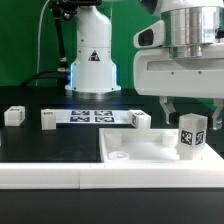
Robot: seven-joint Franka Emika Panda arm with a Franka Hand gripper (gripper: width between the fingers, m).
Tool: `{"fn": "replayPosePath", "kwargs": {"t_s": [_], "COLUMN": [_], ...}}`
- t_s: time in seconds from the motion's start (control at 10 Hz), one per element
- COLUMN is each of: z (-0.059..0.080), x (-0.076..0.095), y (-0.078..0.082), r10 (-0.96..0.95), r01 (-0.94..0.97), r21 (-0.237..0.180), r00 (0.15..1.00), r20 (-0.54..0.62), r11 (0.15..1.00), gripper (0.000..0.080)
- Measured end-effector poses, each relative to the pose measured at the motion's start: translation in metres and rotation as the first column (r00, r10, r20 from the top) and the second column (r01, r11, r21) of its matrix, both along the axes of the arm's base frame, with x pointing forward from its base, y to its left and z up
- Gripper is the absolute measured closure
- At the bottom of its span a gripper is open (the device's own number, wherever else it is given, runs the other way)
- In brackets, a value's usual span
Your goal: Assemble one leg
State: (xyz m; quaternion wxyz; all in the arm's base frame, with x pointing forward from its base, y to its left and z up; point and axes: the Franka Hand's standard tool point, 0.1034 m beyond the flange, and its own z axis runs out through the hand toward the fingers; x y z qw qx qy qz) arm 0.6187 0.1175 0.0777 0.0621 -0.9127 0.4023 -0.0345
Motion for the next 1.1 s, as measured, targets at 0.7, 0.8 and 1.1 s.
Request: {"fn": "replayPosePath", "kwargs": {"t_s": [0.7,0.8,1.1], "z": [0.0011,0.001,-0.0027], "x": [0.0028,0.0025,0.0011], "y": [-0.0023,-0.0012,-0.0012], "r10": [0.653,0.702,0.868], "r01": [-0.65,-0.698,-0.862], "r21": [-0.088,-0.096,-0.137], "r00": [0.758,0.712,0.496], "r20": [0.007,0.006,-0.023], "r11": [0.755,0.709,0.489], "gripper": [0.015,0.015,0.015]}}
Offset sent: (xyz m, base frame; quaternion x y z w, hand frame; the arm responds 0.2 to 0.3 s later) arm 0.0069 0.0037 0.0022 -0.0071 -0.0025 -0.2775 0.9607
